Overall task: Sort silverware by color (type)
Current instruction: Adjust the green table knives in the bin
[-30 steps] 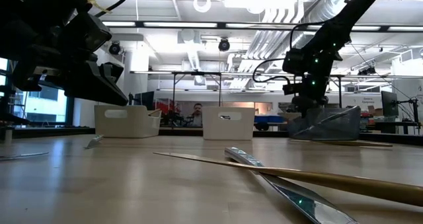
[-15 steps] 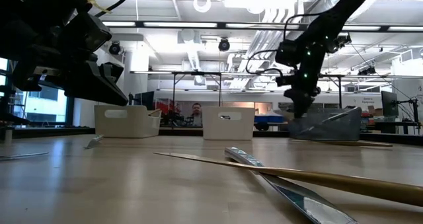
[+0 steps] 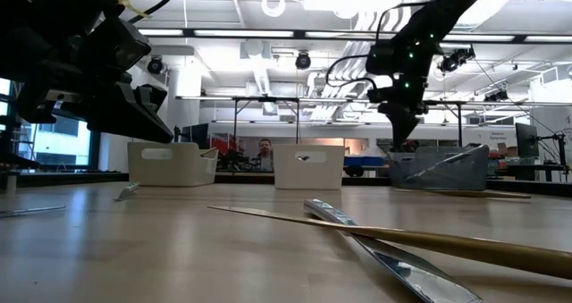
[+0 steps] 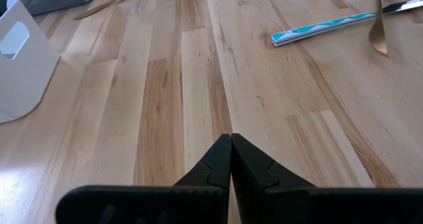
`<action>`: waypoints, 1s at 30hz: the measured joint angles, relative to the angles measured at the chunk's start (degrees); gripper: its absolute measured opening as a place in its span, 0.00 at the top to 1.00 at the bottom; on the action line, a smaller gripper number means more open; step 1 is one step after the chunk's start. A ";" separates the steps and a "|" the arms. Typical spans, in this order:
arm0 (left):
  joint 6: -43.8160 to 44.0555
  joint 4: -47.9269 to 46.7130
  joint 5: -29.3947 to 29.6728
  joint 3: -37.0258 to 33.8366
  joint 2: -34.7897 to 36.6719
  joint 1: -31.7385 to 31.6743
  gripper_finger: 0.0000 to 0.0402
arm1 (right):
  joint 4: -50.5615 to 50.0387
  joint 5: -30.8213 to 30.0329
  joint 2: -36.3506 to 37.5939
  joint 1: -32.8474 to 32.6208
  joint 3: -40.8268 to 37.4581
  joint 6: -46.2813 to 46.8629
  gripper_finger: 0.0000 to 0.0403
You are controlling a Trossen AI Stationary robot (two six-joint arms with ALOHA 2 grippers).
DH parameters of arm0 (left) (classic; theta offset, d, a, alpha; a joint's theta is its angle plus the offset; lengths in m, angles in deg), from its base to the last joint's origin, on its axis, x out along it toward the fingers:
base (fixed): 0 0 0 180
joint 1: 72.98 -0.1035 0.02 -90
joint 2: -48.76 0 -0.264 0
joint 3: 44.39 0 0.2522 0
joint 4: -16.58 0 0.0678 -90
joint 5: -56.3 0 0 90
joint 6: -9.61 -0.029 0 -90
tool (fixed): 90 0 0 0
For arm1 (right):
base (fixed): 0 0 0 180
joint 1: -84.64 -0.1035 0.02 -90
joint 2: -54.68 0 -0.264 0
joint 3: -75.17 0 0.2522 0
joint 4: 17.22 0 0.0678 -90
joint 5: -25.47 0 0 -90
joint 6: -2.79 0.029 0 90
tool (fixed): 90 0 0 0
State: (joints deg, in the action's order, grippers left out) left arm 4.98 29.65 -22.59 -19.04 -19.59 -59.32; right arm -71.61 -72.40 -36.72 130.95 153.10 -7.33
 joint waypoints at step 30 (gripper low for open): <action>0.05 -0.90 0.00 0.00 0.00 0.03 1.00 | -0.97 3.17 -7.58 4.37 -0.35 -3.46 0.58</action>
State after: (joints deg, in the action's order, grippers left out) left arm 5.04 28.75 -22.59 -19.04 -19.59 -59.29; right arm -72.58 -69.23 -44.29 135.31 152.75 -10.79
